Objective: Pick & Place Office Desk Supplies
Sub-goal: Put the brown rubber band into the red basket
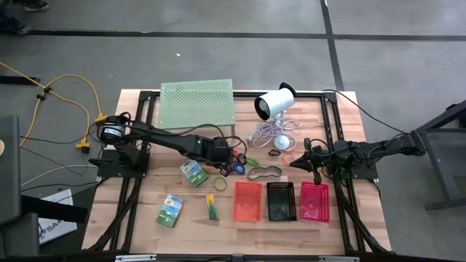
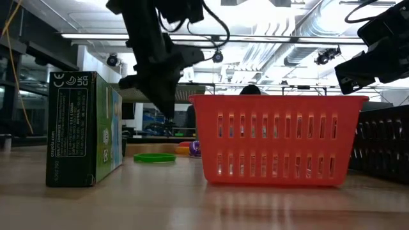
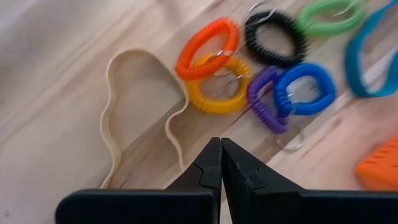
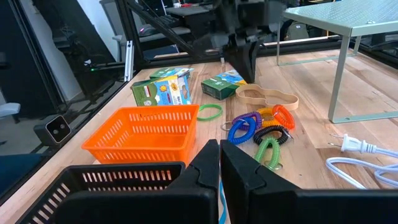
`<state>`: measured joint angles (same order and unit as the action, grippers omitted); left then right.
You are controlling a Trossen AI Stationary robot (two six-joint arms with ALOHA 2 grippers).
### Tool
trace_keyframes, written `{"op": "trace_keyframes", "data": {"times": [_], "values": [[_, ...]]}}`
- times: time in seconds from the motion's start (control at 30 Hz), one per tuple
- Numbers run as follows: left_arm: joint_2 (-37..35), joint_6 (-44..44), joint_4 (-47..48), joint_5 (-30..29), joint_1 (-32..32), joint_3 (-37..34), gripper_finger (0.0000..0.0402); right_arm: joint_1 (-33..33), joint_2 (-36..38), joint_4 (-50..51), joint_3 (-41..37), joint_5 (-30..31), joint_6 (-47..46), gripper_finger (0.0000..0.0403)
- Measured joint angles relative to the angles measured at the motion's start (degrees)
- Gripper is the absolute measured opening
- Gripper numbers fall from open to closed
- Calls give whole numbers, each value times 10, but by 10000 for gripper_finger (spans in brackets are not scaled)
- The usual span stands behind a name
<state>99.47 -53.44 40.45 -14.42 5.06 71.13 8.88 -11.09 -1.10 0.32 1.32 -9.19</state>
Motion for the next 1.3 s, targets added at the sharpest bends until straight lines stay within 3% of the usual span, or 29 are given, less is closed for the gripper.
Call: {"op": "trace_keyframes", "data": {"times": [0.33, 0.83, 1.3], "values": [[24, -32, 44, 11, -2, 0, 9, 0, -1, -1, 0, 0, 0, 3], [31, -22, 44, 12, -2, 0, 98, 0, -1, -5, 0, 0, 0, 3], [72, -23, 34, 30, -2, -1, 106, 0, -1, -7, 0, 0, 0, 3]]}}
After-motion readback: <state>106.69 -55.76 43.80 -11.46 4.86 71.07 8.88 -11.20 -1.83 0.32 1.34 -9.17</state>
